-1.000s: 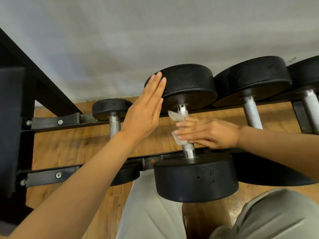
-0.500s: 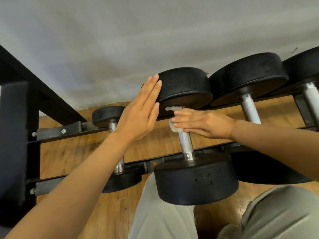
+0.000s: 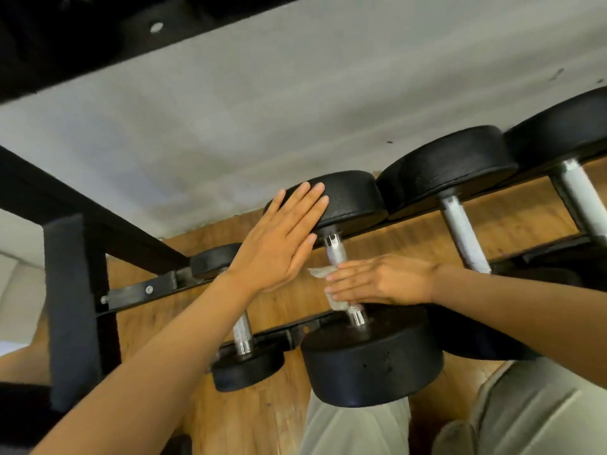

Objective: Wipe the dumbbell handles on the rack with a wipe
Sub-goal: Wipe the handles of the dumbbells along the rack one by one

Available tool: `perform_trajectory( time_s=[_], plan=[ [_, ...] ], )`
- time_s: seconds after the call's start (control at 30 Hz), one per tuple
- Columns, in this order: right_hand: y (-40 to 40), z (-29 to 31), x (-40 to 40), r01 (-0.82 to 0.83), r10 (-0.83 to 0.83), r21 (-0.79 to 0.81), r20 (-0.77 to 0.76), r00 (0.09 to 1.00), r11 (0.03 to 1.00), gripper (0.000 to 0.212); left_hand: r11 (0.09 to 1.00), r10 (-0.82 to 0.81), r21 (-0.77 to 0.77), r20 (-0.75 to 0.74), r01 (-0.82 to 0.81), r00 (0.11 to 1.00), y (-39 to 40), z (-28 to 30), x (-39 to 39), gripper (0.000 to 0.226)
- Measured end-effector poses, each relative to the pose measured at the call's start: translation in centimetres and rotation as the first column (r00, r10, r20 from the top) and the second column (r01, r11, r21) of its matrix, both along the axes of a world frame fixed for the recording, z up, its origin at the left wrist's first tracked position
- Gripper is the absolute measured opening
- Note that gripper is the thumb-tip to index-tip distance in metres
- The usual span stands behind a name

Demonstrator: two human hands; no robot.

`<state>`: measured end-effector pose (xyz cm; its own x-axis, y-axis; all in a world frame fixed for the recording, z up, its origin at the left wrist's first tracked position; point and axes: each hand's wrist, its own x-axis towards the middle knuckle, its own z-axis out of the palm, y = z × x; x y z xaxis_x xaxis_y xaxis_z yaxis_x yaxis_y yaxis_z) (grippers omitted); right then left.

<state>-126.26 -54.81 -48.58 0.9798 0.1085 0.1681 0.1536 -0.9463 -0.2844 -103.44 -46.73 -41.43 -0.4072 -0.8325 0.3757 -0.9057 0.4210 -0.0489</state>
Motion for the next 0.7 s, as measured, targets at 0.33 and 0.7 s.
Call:
perform_trajectory(
  time_s=[0.33,0.7],
  plan=[
    [4.2,1.2,0.7,0.467,-0.524,0.399,0.04,0.851,0.789,0.035,0.983,-0.032,0.181,0.145,0.006,0.989,-0.2,2.7,-0.6,0.057],
    [11.7,6.6,6.9,0.701,-0.956,0.683,-0.294,0.006,-0.206,0.026,0.915,-0.209,0.39,0.24,0.103,0.948,-2.0,6.0,0.9,0.058]
  ],
)
